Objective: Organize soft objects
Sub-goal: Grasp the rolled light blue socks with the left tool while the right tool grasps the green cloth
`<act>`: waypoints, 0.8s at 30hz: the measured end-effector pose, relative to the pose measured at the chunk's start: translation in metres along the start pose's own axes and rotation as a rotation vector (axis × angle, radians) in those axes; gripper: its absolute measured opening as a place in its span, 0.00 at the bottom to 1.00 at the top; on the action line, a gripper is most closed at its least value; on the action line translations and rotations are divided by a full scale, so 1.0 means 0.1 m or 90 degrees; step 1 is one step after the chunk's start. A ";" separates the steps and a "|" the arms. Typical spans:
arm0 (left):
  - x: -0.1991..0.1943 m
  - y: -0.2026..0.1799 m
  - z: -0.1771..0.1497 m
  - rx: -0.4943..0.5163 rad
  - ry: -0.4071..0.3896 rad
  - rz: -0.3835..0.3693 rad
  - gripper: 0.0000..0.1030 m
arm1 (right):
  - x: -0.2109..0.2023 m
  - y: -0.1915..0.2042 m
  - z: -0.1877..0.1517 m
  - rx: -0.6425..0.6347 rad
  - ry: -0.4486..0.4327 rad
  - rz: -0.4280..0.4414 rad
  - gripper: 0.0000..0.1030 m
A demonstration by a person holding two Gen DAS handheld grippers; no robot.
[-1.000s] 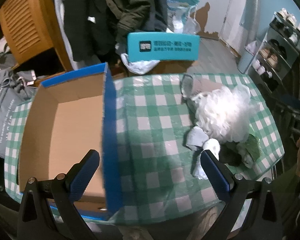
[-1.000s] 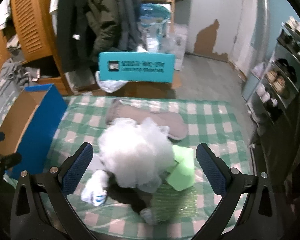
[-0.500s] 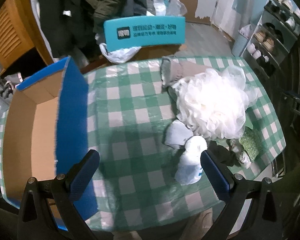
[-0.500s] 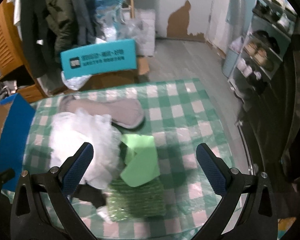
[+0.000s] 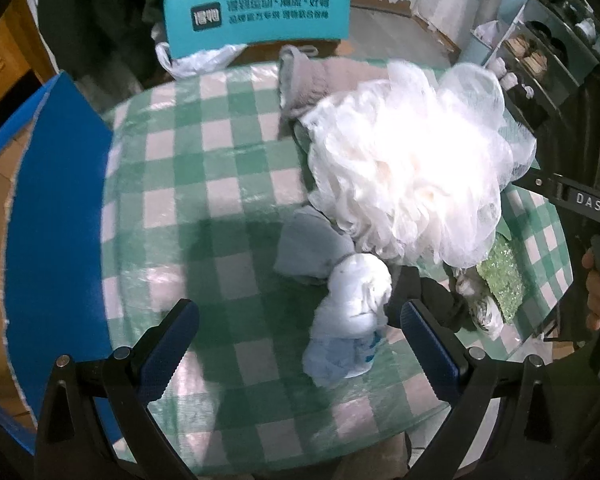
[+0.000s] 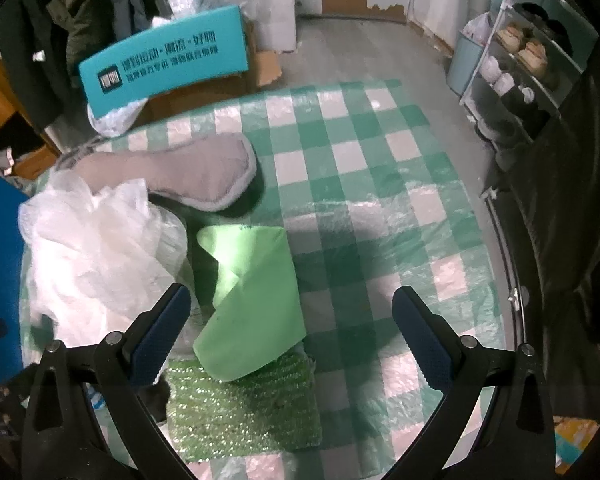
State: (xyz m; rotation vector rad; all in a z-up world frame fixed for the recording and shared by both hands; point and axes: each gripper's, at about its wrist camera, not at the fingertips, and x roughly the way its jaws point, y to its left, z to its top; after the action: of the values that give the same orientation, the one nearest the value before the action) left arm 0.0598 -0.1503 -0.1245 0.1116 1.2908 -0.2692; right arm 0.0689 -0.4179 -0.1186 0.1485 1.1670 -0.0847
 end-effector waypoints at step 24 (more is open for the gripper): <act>0.51 0.09 0.07 0.002 0.051 -0.041 0.45 | 0.74 0.17 -0.01 -0.045 0.104 -0.020 0.65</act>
State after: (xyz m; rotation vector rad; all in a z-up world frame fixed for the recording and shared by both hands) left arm 0.0814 -0.1497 -0.1722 0.0840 1.3748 -0.3241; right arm 0.0993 -0.4004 -0.1862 0.0749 1.3335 -0.0599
